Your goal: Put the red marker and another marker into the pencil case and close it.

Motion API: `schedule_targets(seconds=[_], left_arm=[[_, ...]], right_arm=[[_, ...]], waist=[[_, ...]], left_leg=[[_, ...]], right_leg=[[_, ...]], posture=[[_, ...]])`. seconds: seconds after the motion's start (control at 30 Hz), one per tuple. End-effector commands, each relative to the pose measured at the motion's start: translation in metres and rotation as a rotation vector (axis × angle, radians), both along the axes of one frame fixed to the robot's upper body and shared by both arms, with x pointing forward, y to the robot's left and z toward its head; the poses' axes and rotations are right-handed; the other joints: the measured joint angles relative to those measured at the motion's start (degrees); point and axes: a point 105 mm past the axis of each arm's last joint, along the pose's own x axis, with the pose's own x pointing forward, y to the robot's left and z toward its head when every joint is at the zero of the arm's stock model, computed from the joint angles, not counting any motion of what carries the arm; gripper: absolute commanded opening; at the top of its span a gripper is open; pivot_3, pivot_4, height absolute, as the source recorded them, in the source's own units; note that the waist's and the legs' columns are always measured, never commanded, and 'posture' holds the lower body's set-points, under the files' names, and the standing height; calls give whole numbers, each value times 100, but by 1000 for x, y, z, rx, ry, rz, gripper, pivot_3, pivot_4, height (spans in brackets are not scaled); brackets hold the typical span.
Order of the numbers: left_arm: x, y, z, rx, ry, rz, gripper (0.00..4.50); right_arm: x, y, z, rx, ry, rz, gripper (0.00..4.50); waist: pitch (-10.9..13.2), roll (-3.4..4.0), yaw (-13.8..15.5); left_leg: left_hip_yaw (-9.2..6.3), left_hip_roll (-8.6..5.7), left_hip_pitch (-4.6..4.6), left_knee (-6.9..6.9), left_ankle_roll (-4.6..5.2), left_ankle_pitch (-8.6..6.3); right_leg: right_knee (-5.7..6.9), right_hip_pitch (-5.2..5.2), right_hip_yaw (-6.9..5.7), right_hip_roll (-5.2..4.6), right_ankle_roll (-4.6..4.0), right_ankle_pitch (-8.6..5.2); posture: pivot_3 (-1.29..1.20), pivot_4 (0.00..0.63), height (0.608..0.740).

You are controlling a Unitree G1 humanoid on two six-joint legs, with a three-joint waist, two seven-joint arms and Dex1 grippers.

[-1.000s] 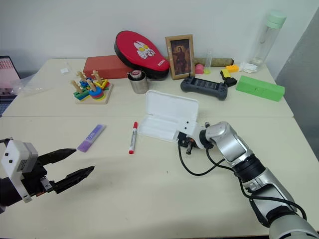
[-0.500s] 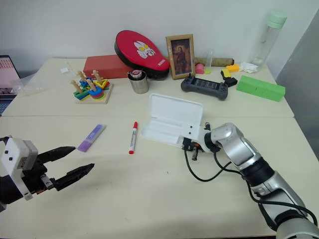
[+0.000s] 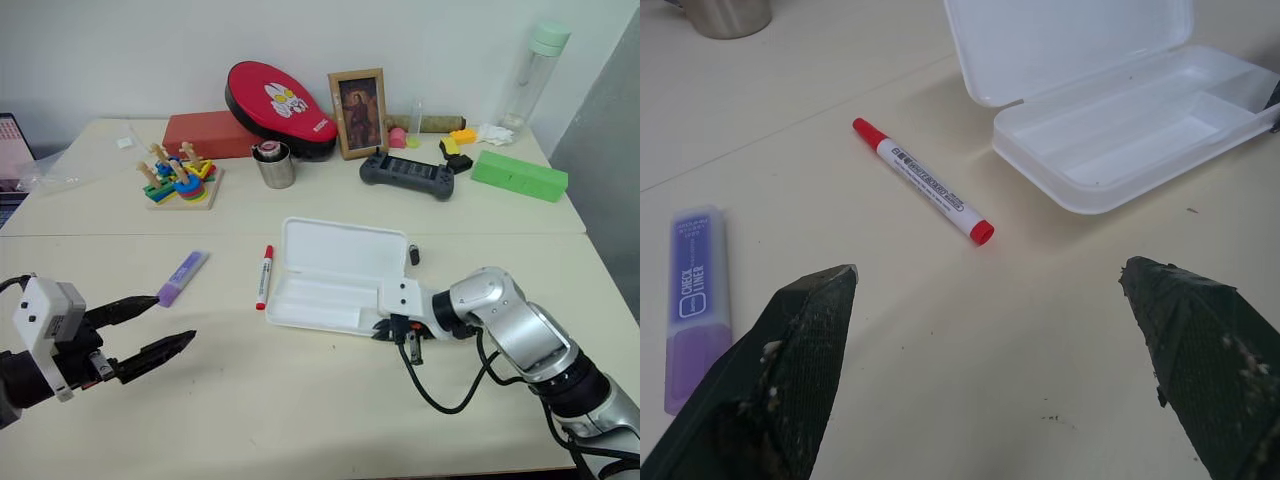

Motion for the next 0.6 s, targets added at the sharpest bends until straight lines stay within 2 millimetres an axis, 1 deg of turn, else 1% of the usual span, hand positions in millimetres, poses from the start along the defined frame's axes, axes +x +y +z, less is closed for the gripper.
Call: schedule_targets(seconds=[0.03, 0.4, 0.6], left_arm=[[2, 1, 6, 20, -18, -9, 4500], [2, 5, 10, 43, -9, -21, 4500], [4, 7, 13, 56, -2, -34, 4500]], right_arm=[[-6, 2, 13, 29, -43, 27, 59], [-13, 8, 13, 43, -19, 61, 59], [-20, 12, 11, 48, 4, 82, 59]], waist=[[0, 0, 0], [0, 0, -1], [0, 0, -1]], left_leg=[[0, 0, 0, 0, 0, 0], [0, 0, 0, 0, 0, 0], [0, 0, 0, 0, 0, 0]], right_leg=[[0, 0, 0, 0, 0, 0], [0, -1, 0, 0, 0, 0], [0, -1, 0, 0, 0, 0]], posture=[[0, 150, 740], [0, 150, 740], [0, 150, 740]])
